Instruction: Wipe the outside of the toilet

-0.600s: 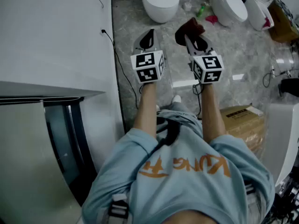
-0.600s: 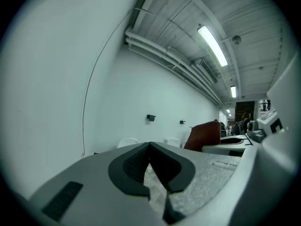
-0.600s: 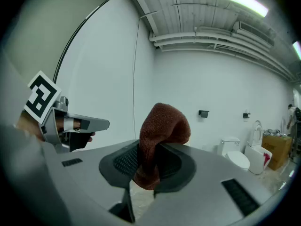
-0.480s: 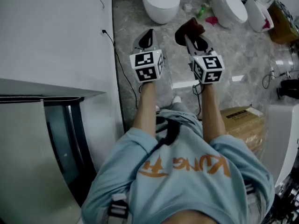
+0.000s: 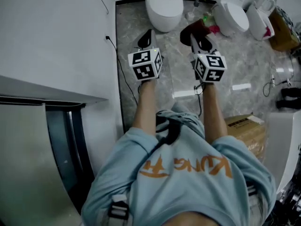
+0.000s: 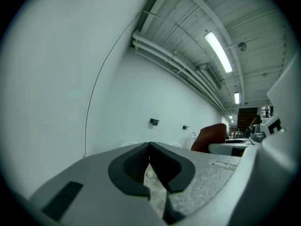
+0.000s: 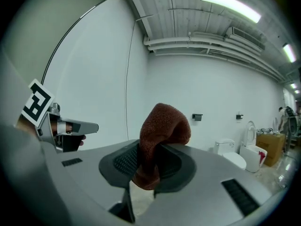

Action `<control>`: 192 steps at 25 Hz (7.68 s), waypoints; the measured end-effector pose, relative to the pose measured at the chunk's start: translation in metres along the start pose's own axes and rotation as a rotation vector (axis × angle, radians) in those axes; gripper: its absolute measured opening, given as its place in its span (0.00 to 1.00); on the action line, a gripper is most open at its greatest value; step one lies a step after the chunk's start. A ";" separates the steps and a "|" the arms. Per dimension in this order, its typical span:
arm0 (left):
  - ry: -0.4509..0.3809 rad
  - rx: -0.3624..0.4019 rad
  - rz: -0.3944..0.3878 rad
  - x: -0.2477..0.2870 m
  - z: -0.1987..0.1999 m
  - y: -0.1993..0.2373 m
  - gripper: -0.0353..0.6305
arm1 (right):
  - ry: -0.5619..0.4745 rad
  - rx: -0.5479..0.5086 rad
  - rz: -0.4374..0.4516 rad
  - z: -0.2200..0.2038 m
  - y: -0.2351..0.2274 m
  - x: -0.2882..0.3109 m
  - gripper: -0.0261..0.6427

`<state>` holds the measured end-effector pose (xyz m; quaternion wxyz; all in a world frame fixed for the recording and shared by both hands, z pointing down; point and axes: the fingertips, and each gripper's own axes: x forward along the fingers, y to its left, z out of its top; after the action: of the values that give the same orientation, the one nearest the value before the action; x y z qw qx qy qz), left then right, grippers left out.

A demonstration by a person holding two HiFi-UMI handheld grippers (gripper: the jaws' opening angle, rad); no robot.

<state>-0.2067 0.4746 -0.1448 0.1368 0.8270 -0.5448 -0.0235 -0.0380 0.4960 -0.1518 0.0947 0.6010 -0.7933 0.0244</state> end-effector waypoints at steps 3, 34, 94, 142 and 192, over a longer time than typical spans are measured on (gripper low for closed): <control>0.007 -0.006 -0.008 0.008 -0.003 0.004 0.04 | 0.007 0.002 -0.002 -0.003 -0.003 0.005 0.15; 0.150 -0.046 0.173 0.302 -0.078 0.068 0.05 | 0.133 0.129 0.048 -0.088 -0.181 0.303 0.15; 0.524 -0.192 0.147 0.481 -0.420 0.258 0.04 | 0.592 0.056 0.399 -0.451 -0.044 0.595 0.15; 0.608 -0.326 0.182 0.540 -0.474 0.211 0.05 | 0.632 -0.225 0.313 -0.547 -0.135 0.646 0.15; 0.604 -0.275 0.222 0.591 -0.490 0.119 0.05 | 0.718 -0.199 0.180 -0.582 -0.365 0.618 0.15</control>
<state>0.0183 -0.0078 0.4213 0.4037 0.7062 -0.5581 0.1638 0.2218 -0.1028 0.5024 0.4220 0.4701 -0.7576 0.1647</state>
